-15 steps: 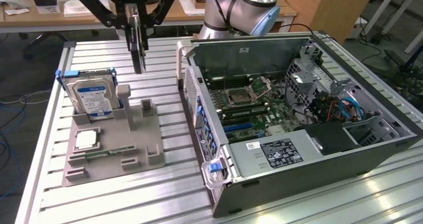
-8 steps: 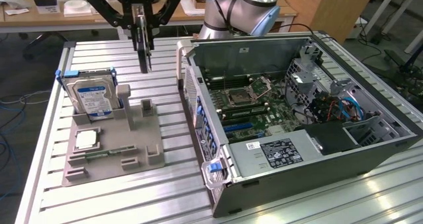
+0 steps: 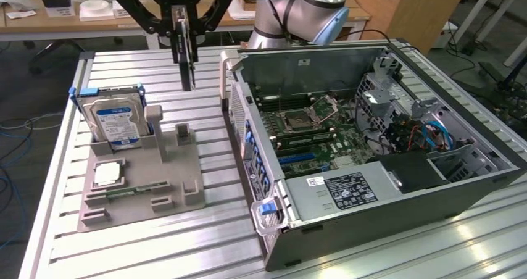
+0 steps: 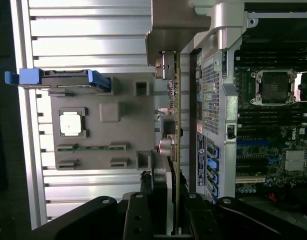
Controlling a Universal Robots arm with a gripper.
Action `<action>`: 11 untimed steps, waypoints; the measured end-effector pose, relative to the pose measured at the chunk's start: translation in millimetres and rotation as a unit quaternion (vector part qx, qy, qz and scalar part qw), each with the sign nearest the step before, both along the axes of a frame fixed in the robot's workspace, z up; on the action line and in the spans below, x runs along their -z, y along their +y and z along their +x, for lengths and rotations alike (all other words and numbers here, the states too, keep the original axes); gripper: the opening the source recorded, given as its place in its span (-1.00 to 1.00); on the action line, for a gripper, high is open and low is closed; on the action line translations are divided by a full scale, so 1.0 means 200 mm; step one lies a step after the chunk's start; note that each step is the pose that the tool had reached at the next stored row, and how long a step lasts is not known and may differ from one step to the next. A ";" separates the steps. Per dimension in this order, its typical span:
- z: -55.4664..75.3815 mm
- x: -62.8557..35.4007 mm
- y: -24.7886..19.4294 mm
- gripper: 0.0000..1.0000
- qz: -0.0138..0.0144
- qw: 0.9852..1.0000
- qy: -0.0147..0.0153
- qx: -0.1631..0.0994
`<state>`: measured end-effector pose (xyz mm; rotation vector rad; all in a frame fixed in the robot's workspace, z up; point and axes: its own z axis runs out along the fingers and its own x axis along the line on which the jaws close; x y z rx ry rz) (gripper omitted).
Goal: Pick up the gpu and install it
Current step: 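Pick up the gpu and move the gpu toward the slot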
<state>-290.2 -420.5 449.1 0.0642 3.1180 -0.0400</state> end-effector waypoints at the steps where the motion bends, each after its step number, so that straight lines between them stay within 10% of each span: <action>1: 0.01 0.001 0.000 -0.44 0.000 1.000 0.000 0.000; 11: 0.06 0.006 0.000 -0.44 0.000 1.000 0.000 0.000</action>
